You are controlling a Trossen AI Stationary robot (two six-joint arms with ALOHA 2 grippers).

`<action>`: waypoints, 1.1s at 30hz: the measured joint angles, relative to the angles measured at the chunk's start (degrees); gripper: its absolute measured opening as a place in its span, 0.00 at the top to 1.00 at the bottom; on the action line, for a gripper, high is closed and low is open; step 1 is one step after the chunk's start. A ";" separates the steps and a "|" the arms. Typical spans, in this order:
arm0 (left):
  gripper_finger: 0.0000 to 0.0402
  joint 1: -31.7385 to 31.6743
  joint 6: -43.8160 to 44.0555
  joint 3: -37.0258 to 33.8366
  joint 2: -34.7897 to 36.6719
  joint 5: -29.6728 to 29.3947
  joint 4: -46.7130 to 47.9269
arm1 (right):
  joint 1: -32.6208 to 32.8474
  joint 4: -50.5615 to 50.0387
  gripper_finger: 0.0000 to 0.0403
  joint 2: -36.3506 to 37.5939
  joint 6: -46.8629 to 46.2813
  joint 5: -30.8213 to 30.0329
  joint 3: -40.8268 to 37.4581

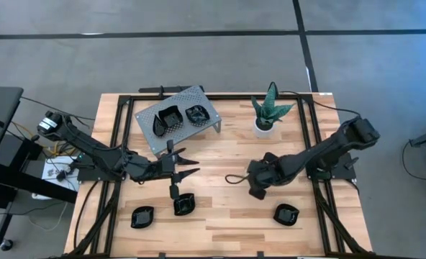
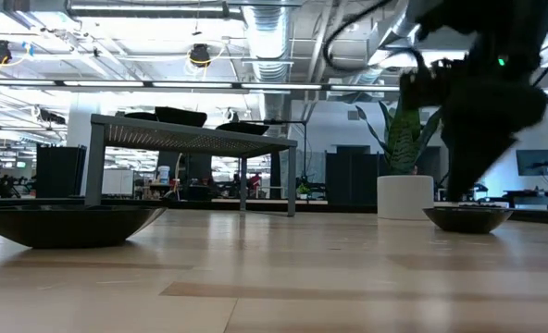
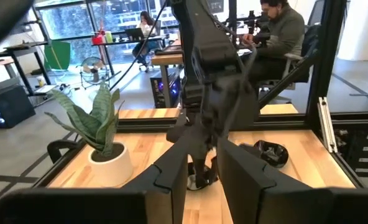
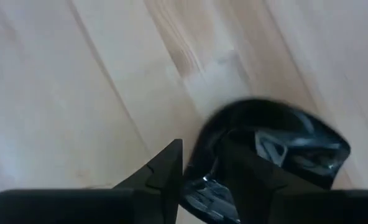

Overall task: Pick & Place Mini shaped plates
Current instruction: Stack the black leaf-shaped plate on the black leaf-shaped plate on the shelf

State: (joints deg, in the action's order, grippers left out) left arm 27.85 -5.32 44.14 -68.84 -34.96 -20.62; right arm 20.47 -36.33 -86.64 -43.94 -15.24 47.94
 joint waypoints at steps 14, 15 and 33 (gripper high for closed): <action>0.78 0.00 0.02 0.00 0.00 0.02 0.00 | -1.92 -1.32 0.73 -7.40 2.17 0.22 0.27; 0.78 0.00 0.02 0.00 0.00 0.02 0.00 | -2.04 -1.42 0.74 -7.38 2.79 0.05 0.31; 0.78 0.00 0.04 0.02 0.00 0.04 0.01 | 0.20 -15.34 0.99 -6.35 17.87 0.37 17.64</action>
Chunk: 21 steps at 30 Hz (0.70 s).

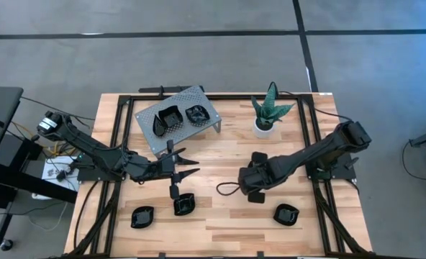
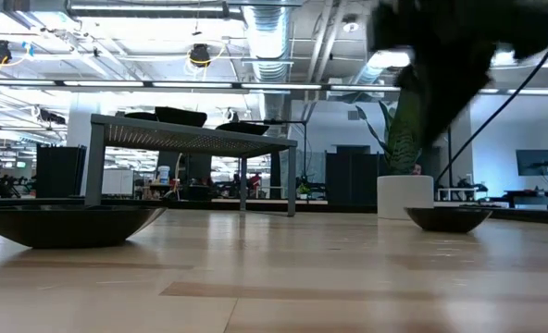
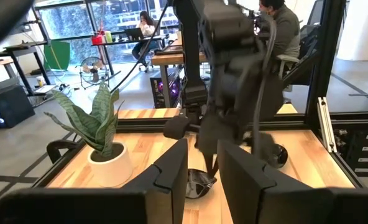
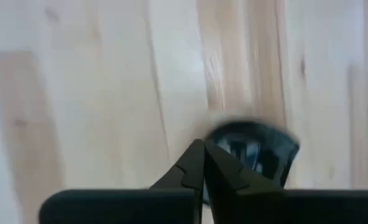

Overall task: Pick & Place Mini shaped plates
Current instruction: Stack the black leaf-shaped plate on the black leaf-shaped plate on the shelf

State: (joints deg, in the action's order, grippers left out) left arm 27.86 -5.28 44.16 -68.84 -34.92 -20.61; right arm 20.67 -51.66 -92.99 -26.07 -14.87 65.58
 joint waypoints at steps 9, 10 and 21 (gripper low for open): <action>0.78 0.00 0.22 0.00 0.00 0.00 0.10 | 0.34 -1.05 0.99 -0.80 4.13 0.02 4.35; 0.78 0.00 0.22 0.00 0.00 0.00 0.14 | 0.65 -1.92 0.99 -1.12 4.08 -0.05 3.84; 0.78 0.20 0.22 -0.28 0.00 0.02 0.13 | 0.91 -4.68 0.68 -9.95 -5.50 -0.81 -0.77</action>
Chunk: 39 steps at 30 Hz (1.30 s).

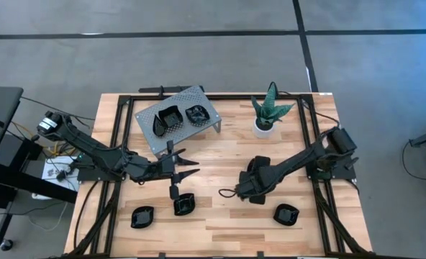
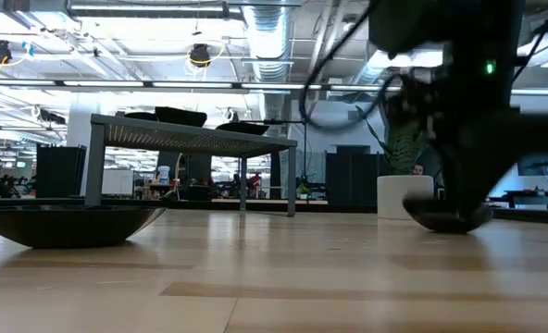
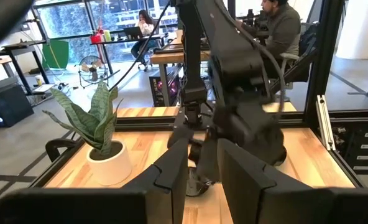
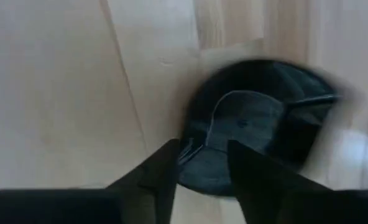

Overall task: Pick & Place Mini shaped plates
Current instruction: Stack the black leaf-shaped plate on the black leaf-shaped plate on the shelf

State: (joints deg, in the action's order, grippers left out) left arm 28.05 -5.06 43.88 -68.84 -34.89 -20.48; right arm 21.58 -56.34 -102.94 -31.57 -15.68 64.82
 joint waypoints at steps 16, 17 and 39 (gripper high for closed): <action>0.78 -0.02 -0.01 0.00 0.00 0.00 -0.16 | -1.27 -11.10 0.60 -6.02 -1.51 -2.57 6.46; 0.78 -0.02 -0.01 0.00 0.00 0.00 -0.16 | -1.03 -10.97 0.60 -5.33 -1.51 -2.37 6.83; 0.78 -0.02 -0.01 -0.02 0.00 0.00 -0.15 | -4.30 -3.00 0.65 -2.49 -0.56 -0.17 -1.50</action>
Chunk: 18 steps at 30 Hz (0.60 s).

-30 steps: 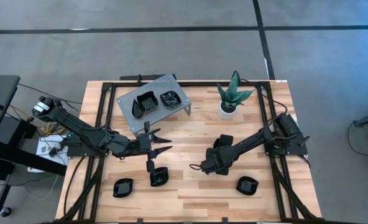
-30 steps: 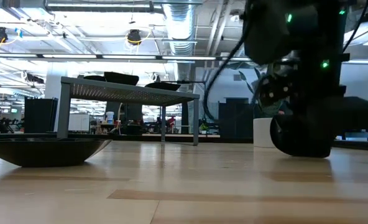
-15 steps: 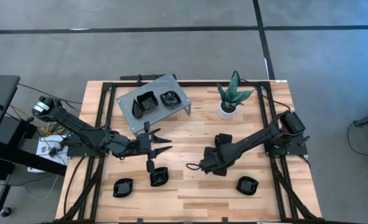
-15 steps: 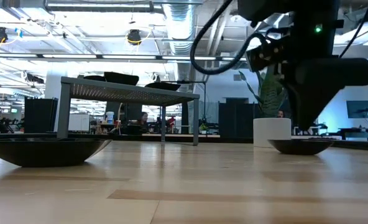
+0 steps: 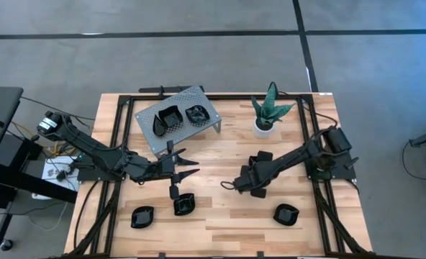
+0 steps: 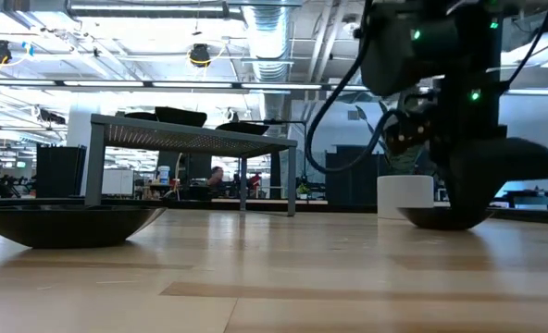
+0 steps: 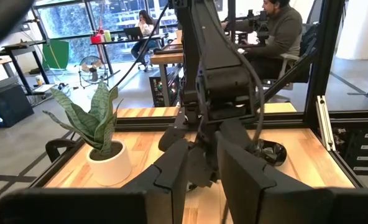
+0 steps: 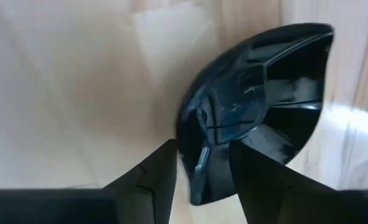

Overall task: Pick & Place Mini shaped plates
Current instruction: Stack the black leaf-shaped plate on the black leaf-shaped plate on the shelf

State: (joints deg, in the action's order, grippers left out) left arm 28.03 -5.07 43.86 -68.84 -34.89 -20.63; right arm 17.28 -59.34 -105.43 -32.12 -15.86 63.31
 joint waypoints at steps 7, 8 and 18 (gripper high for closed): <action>0.78 -0.02 0.01 0.00 0.00 0.00 -0.01 | -2.43 3.14 0.75 0.17 6.55 -0.63 -2.56; 0.78 0.00 0.01 0.00 0.00 0.00 0.01 | -2.72 3.22 0.79 0.17 7.04 -0.44 -2.58; 0.78 0.00 -0.01 -0.02 0.00 0.00 0.01 | -3.41 -4.24 0.97 0.08 14.55 -0.71 3.79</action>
State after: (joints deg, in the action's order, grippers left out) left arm 28.03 -5.08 43.83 -68.84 -34.89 -20.62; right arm 13.87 -63.58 -105.35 -17.58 -16.56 67.10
